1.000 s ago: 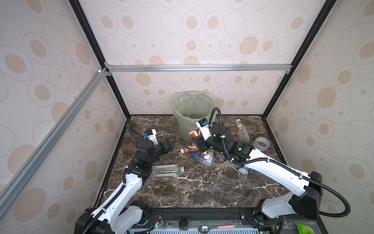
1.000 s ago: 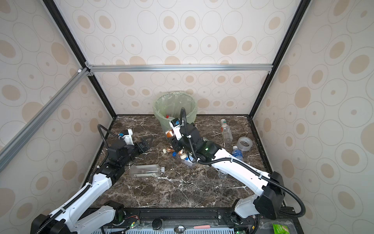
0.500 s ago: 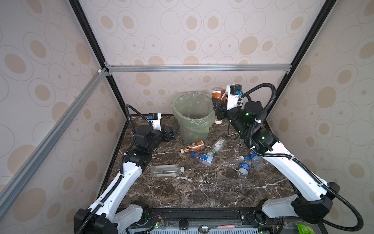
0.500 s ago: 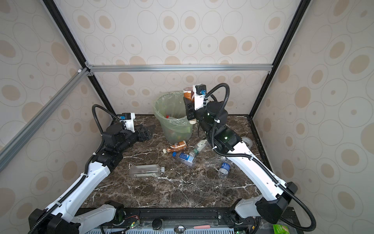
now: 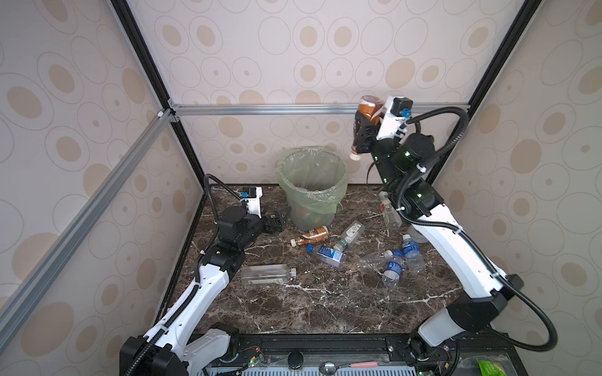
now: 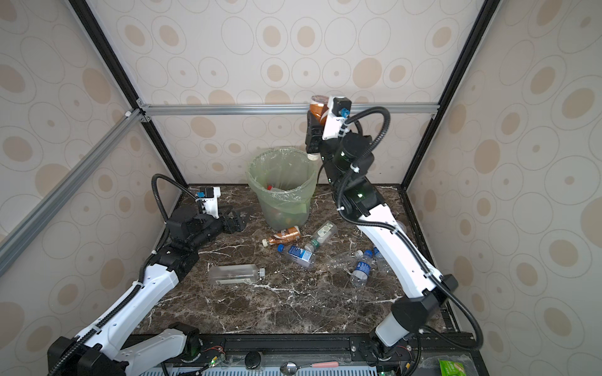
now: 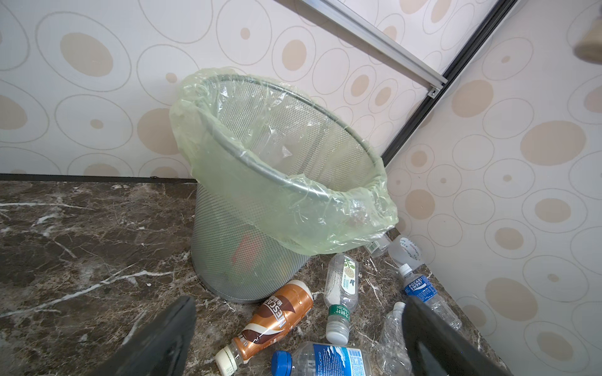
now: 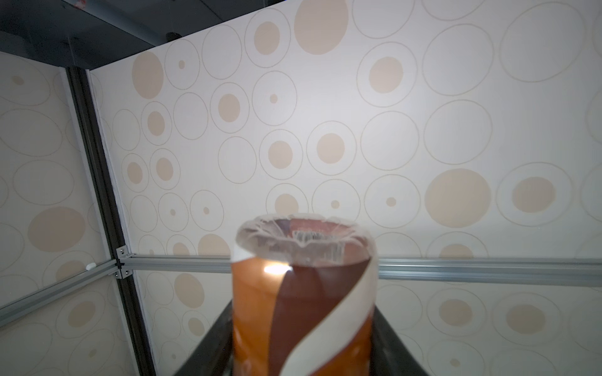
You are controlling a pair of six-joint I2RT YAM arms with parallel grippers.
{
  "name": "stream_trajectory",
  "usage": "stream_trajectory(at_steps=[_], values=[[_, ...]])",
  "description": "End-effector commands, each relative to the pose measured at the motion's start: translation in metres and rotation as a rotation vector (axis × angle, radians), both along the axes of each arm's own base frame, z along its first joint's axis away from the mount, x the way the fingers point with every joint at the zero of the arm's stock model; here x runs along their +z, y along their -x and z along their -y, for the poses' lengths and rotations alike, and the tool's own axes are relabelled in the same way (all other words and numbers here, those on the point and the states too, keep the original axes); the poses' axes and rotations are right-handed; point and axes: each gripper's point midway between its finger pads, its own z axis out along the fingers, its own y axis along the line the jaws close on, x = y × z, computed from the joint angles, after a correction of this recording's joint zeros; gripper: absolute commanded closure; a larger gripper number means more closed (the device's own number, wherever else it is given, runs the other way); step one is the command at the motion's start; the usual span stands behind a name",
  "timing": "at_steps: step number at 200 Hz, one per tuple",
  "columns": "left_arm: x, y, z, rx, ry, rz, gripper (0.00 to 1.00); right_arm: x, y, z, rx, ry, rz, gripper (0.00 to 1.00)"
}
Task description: Throw the plastic bottles in the bin
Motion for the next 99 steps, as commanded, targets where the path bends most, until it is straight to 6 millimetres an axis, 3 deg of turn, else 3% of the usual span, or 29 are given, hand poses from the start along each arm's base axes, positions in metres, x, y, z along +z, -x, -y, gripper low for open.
stream_trajectory(at_steps=[1, 16, 34, 62, 99], values=[[0.011, 0.002, -0.002, -0.004, 0.013, 0.038, 0.01, -0.102, -0.056, -0.051, 0.09, 0.099, -0.306, 0.3], [0.012, 0.003, -0.002, -0.002, 0.011, 0.041, 0.01, -0.118, -0.065, -0.065, 0.126, 0.111, -0.373, 0.11], [0.011, 0.003, -0.004, 0.009, 0.006, 0.038, 0.01, -0.11, -0.065, -0.063, 0.119, 0.102, -0.367, 0.0], [0.009, 0.001, -0.005, 0.014, 0.001, 0.027, 0.01, -0.085, -0.051, -0.053, 0.111, 0.107, -0.303, 0.0], [0.006, 0.0, -0.007, 0.028, -0.002, 0.016, 0.01, -0.078, -0.044, -0.04, 0.069, 0.148, -0.296, 0.0]])
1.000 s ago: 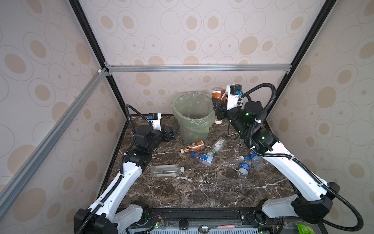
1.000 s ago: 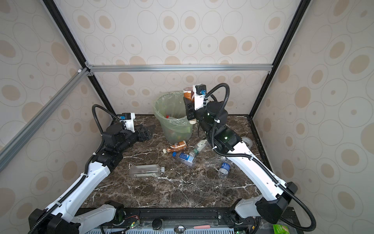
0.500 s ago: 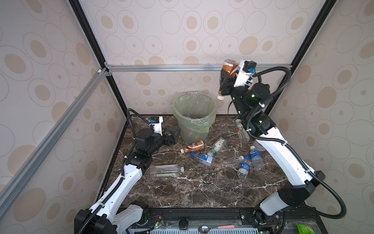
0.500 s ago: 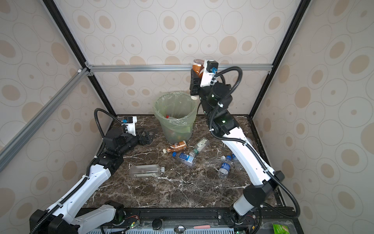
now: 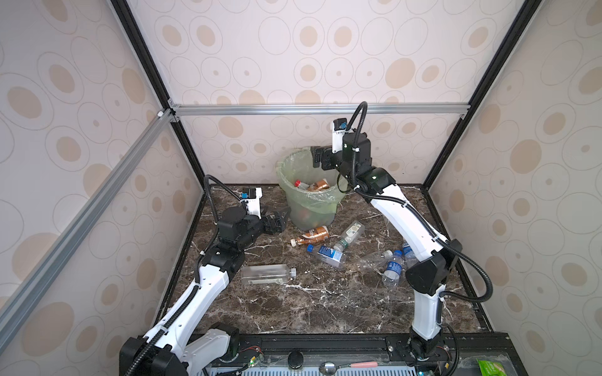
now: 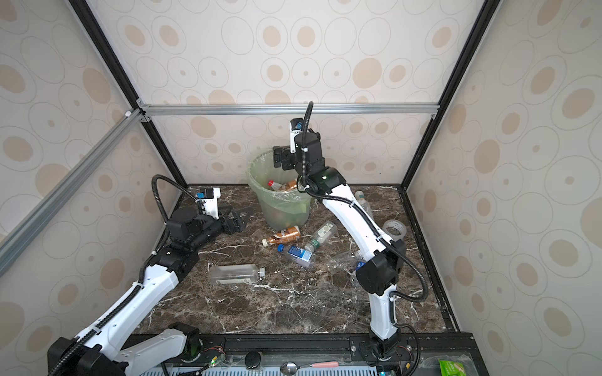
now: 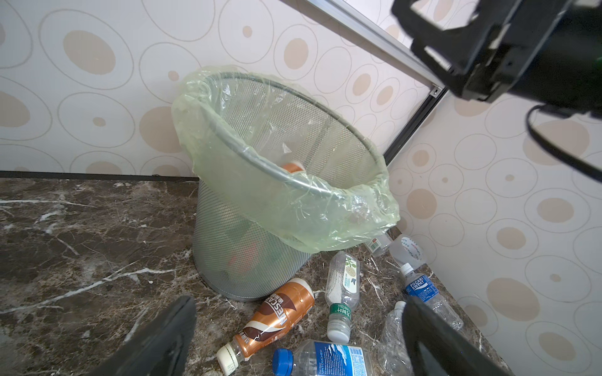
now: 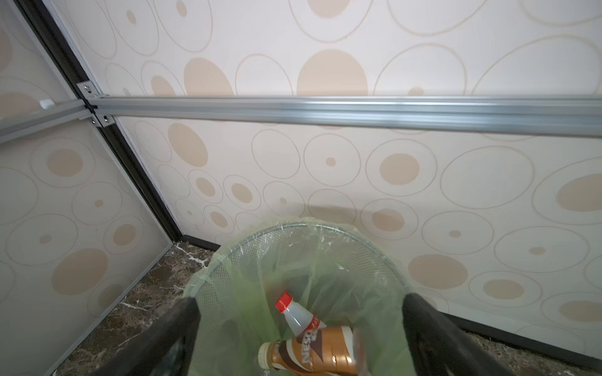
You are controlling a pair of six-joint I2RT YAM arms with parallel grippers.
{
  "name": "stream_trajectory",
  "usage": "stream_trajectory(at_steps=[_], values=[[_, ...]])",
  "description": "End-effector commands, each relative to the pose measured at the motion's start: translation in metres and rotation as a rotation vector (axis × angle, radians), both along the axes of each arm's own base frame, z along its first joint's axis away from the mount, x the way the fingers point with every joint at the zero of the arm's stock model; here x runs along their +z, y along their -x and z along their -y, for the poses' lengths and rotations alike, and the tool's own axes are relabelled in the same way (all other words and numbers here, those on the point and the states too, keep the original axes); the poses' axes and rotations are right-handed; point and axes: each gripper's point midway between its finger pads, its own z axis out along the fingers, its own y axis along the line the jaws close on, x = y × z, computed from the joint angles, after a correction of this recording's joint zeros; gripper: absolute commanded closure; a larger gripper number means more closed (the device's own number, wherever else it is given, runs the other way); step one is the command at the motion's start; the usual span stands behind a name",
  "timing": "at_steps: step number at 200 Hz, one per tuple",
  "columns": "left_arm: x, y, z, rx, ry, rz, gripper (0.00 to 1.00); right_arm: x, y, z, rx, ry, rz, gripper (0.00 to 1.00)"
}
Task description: Throw the plastic bottles in the bin
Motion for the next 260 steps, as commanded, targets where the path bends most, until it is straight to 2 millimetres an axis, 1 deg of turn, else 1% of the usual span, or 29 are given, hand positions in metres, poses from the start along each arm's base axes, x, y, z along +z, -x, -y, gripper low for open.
stream_trajectory(at_steps=[1, 28, 37, 49, 61, 80, 83, 96, 106, 118, 140, 153, 165, 174, 187, 207, 227, 246, 260], values=[[0.008, -0.001, -0.005, 0.021, -0.001, 0.018, 0.01, 0.054, 0.024, 0.024, -0.027, -0.021, 0.098, 0.0], [-0.007, -0.01, -0.012, 0.074, -0.037, -0.031, 0.01, 0.049, 0.032, 0.037, -0.045, 0.011, 0.09, 0.0], [-0.012, -0.014, -0.015, 0.092, -0.055, -0.046, 0.01, 0.048, 0.038, 0.045, -0.047, 0.024, 0.086, 0.0], [-0.016, -0.018, -0.017, 0.104, -0.063, -0.059, 0.01, 0.042, 0.045, 0.06, -0.056, 0.047, 0.07, 0.0], [-0.019, -0.02, -0.018, 0.111, -0.061, -0.067, 0.01, 0.03, 0.052, 0.077, -0.073, 0.065, 0.044, 0.0], [-0.024, -0.022, -0.018, 0.113, -0.059, -0.081, 0.01, 0.004, 0.064, 0.107, -0.102, 0.068, 0.002, 0.0], [-0.024, -0.022, -0.019, 0.116, -0.059, -0.082, 0.01, 0.003, 0.067, 0.112, -0.105, 0.063, 0.0, 0.0], [-0.024, -0.022, -0.023, 0.133, -0.074, -0.079, 0.01, -0.018, 0.074, 0.132, -0.126, 0.065, -0.032, 0.0], [-0.024, -0.022, -0.028, 0.157, -0.089, -0.078, 0.01, -0.029, 0.081, 0.148, -0.147, 0.066, -0.052, 0.0], [-0.024, -0.022, -0.033, 0.184, -0.108, -0.077, 0.01, -0.045, 0.087, 0.162, -0.164, 0.084, -0.072, 0.0], [-0.033, -0.021, -0.039, 0.209, -0.13, -0.109, 0.01, -0.071, 0.096, 0.181, -0.201, 0.12, -0.098, 0.0], [-0.044, -0.02, -0.041, 0.223, -0.142, -0.149, 0.01, -0.081, 0.099, 0.186, -0.221, 0.114, -0.094, 0.0], [-0.058, -0.017, -0.044, 0.236, -0.155, -0.188, 0.01, -0.086, 0.1, 0.186, -0.217, 0.1, -0.094, 0.0], [-0.066, -0.015, -0.045, 0.235, -0.165, -0.211, 0.01, -0.087, 0.101, 0.183, -0.205, 0.084, -0.093, 0.0], [-0.077, -0.011, -0.045, 0.224, -0.187, -0.251, 0.01, -0.095, 0.1, 0.179, -0.185, 0.063, -0.104, 0.0], [-0.096, -0.004, -0.053, 0.255, -0.235, -0.365, 0.01, -0.11, 0.097, 0.173, -0.161, 0.058, -0.149, 0.0], [-0.117, 0.008, -0.058, 0.255, -0.286, -0.495, 0.01, -0.117, 0.096, 0.172, -0.163, 0.06, -0.171, 0.0], [-0.139, 0.024, -0.057, 0.215, -0.325, -0.615, 0.01, -0.116, 0.096, 0.17, -0.153, 0.048, -0.164, 0.0], [-0.15, 0.034, -0.057, 0.193, -0.352, -0.671, 0.01, -0.118, 0.096, 0.167, -0.137, 0.041, -0.173, 0.0]])
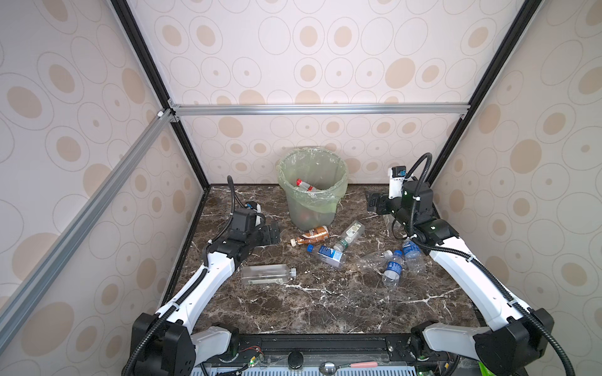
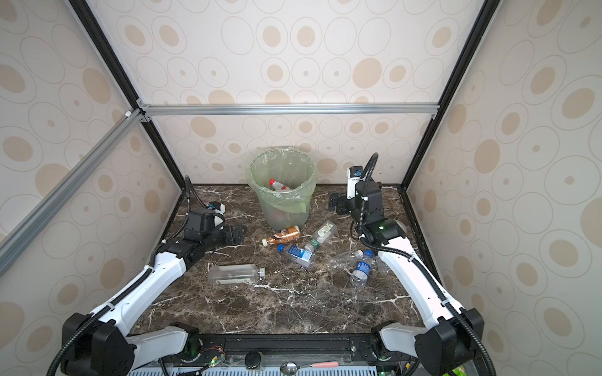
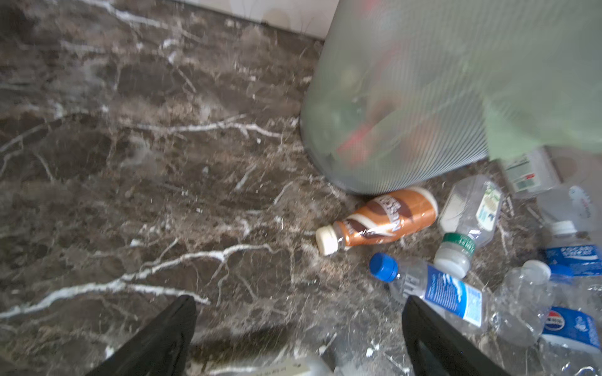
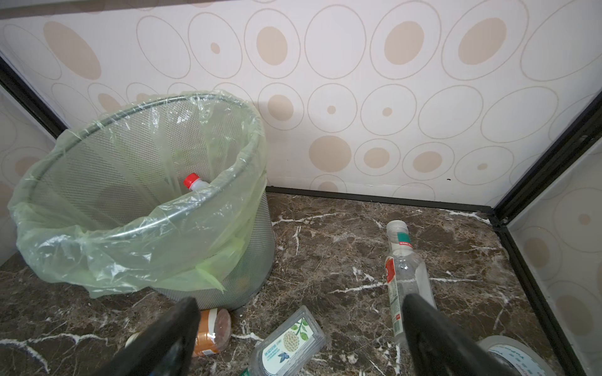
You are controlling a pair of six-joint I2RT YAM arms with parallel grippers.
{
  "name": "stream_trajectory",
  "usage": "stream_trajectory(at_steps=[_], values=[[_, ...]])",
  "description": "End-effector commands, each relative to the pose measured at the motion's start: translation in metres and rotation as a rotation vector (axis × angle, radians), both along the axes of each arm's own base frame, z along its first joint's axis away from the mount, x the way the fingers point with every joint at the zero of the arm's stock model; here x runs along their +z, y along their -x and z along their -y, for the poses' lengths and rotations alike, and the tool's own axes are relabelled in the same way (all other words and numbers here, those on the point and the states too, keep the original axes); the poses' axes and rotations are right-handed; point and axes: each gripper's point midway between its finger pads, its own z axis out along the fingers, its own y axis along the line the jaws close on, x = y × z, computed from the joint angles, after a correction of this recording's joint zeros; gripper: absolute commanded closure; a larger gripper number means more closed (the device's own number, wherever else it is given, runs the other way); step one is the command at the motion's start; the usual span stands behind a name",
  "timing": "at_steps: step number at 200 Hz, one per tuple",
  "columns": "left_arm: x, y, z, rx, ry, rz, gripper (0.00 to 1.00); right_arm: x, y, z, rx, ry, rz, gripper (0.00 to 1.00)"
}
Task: Throw the plastic bottles in the bin
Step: 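Lower the left gripper toward the frosted bottle while the right gripper withdraws, then grasp the frosted white-capped bottle with the left gripper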
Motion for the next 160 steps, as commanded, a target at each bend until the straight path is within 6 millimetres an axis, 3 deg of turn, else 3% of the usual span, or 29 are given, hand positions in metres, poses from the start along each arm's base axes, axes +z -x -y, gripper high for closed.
stream_trajectory(at_steps=[1, 52, 97, 120, 160], values=[[-0.019, 0.026, -0.007, -0.022, -0.05, -0.165, 0.01, -0.003, -0.003, -0.006, 0.023, -0.034, 0.0, 0.0], [-0.029, 0.052, -0.012, -0.051, -0.094, -0.297, 0.01, -0.017, -0.001, -0.01, 0.036, -0.056, -0.025, 0.0], [-0.058, 0.085, -0.013, -0.081, -0.093, -0.44, 0.01, -0.01, 0.0, -0.01, 0.045, -0.067, -0.011, 0.0], [-0.063, 0.091, -0.02, -0.058, -0.12, -0.453, 0.01, -0.009, 0.001, -0.011, 0.046, -0.074, -0.01, 0.0], [-0.066, 0.104, -0.005, -0.109, -0.036, -0.503, 0.01, -0.013, 0.0, -0.012, 0.05, -0.076, -0.02, 0.0]])
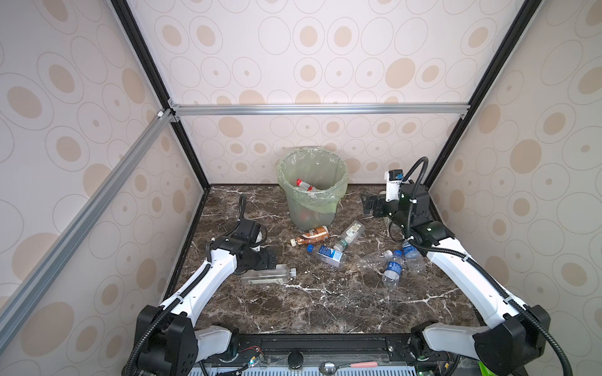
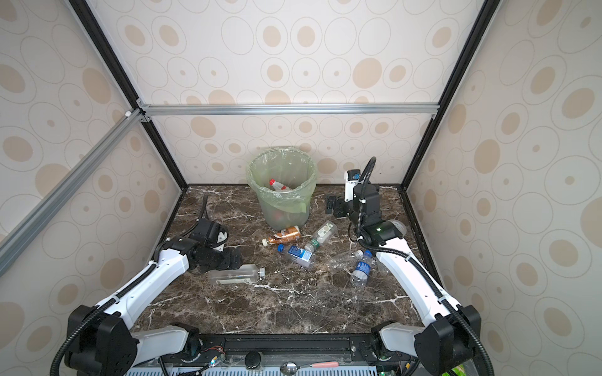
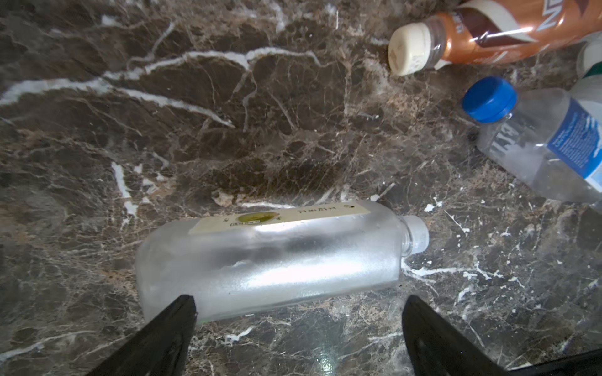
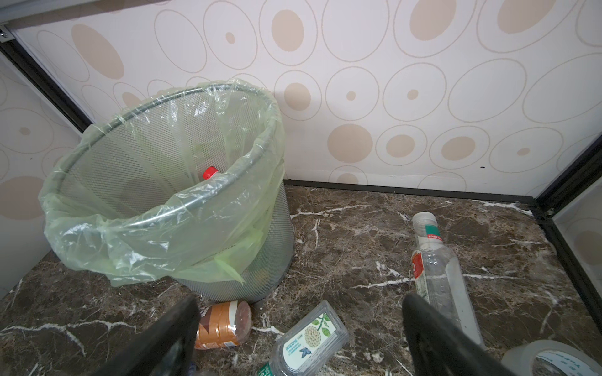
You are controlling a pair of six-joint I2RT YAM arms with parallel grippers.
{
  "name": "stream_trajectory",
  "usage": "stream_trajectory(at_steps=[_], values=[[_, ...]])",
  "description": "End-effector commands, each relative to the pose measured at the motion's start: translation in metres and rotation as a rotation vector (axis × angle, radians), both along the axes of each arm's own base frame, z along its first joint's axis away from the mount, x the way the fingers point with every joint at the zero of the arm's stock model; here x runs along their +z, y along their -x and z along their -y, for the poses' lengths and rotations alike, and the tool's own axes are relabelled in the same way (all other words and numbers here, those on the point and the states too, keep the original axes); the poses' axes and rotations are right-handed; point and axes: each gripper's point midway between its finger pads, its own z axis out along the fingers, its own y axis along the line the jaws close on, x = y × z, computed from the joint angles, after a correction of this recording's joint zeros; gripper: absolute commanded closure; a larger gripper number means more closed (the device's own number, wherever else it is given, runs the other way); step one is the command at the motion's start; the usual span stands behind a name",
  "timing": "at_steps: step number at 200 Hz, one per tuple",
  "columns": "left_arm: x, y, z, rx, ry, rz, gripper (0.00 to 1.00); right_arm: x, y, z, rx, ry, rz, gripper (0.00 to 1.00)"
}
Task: Throw the plastic bottles in the bin
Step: 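Grasp the frosted white-capped bottle with the left gripper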
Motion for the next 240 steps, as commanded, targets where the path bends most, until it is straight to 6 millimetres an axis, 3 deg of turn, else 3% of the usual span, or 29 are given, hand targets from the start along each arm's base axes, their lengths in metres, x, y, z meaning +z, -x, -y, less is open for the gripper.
stream_trajectory(at_steps=[1, 26, 74, 147, 194, 240], values=[[0.001, 0.015, 0.005, -0.028, 0.039, -0.047, 0.01, 0.003, -0.001, 0.0, 0.001, -0.015, 0.01, 0.0], [-0.004, 0.023, -0.002, -0.02, 0.008, -0.066, 0.01, 0.003, -0.001, -0.001, 0.007, -0.017, 0.006, 0.0], [-0.007, 0.03, 0.005, 0.011, 0.072, -0.085, 0.01, 0.001, -0.001, -0.004, 0.016, -0.025, 0.0, 0.0], [-0.032, 0.037, 0.011, 0.003, 0.1, -0.13, 0.01, 0.001, 0.0, -0.003, 0.012, -0.028, 0.0, 0.0], [-0.037, 0.018, 0.01, 0.031, 0.089, -0.09, 0.01, 0.0, -0.001, -0.005, 0.02, -0.032, -0.004, 0.0], [-0.034, -0.023, 0.028, 0.07, 0.172, -0.015, 0.01, 0.001, 0.0, -0.006, 0.024, -0.038, -0.003, 0.0]])
